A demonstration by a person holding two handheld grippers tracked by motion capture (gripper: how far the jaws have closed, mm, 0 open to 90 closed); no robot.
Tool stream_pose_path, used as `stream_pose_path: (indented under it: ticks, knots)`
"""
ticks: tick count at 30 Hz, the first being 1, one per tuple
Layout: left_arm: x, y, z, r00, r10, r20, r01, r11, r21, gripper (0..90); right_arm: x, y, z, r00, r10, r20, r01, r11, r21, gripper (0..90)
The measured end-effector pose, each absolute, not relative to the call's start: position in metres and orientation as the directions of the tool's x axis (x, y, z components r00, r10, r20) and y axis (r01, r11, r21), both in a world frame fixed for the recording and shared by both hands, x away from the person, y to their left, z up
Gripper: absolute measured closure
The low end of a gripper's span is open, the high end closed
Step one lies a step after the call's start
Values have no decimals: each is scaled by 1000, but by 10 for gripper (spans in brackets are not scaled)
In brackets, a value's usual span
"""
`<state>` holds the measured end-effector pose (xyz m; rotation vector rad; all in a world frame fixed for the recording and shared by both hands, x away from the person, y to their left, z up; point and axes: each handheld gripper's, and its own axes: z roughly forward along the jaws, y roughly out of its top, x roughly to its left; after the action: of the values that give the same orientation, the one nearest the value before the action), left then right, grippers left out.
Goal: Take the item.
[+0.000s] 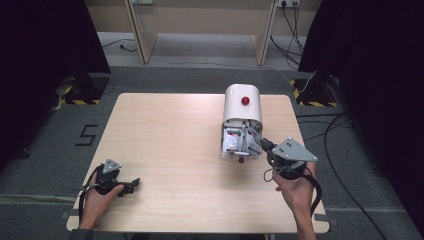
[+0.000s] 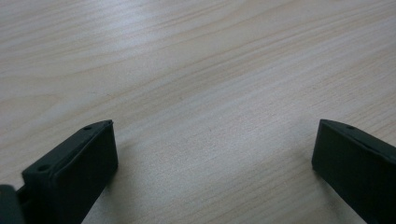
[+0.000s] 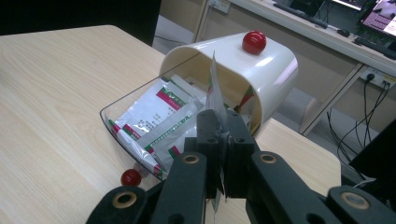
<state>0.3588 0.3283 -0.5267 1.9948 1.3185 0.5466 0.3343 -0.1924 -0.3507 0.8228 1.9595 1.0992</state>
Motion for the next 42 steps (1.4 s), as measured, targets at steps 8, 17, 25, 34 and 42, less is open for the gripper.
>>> stream_pose_path:
  ticks: [8, 17, 25, 34, 42]
  knots:
    - [359, 328, -527, 400, 916, -20, 633, -260, 729, 0, 331, -205, -351, -509, 818, -269, 179, 406, 896, 879]
    - [359, 328, -527, 400, 916, -21, 633, -260, 729, 0, 325, -225, -356, -476, 842, -256, 195, 384, 902, 879]
    - [359, 328, -527, 401, 916, -21, 633, -260, 729, 0, 322, -235, -362, -454, 855, -250, 204, 373, 905, 879]
    - [359, 328, -527, 401, 916, -21, 633, -260, 729, 0, 326, -242, -376, -429, 876, -221, 225, 341, 913, 879]
    - [359, 328, -527, 401, 916, -21, 633, -260, 729, 0, 329, -246, -383, -410, 885, -221, 239, 338, 910, 878]
